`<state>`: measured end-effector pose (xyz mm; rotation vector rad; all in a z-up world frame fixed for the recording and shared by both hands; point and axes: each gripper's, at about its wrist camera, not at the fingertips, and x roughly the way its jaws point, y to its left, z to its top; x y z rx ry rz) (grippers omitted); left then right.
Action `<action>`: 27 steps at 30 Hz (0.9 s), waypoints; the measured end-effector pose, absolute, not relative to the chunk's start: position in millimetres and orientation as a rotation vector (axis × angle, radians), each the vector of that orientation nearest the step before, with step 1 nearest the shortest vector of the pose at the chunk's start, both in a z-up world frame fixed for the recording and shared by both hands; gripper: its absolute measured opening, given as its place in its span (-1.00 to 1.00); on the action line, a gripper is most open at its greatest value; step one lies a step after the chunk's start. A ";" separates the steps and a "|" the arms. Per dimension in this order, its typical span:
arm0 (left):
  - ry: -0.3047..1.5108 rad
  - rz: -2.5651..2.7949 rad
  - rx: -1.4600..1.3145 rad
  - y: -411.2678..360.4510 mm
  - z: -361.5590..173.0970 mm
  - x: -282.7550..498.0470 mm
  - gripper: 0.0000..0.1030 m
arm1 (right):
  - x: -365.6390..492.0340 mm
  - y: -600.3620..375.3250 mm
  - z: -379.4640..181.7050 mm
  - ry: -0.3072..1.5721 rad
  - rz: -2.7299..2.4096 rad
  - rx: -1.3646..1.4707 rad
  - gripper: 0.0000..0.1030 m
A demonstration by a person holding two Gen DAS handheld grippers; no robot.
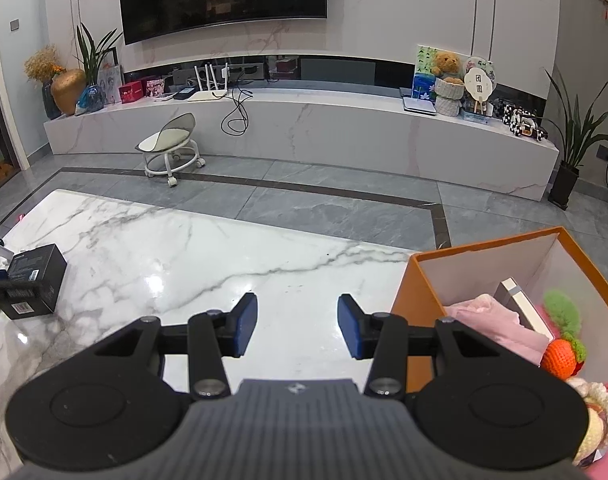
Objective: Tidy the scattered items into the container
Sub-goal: 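Move left tool to the black product box and close on it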
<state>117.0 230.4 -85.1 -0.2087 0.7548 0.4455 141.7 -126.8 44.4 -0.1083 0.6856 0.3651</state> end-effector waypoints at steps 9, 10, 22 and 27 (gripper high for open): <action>0.681 0.464 -0.531 282.1 -65.4 68.6 0.43 | 136.4 -109.0 42.0 0.669 0.460 -0.071 0.09; 0.680 0.464 -0.527 282.1 -59.7 66.2 0.45 | 134.3 -100.7 39.0 0.669 0.500 -0.061 0.11; 0.767 0.295 -0.689 322.2 -67.2 85.7 0.60 | 73.5 87.2 -29.8 0.597 0.871 -0.215 0.73; 0.758 0.146 -0.809 347.5 -36.8 79.2 0.74 | 73.0 139.3 -55.0 0.571 0.844 -0.146 0.91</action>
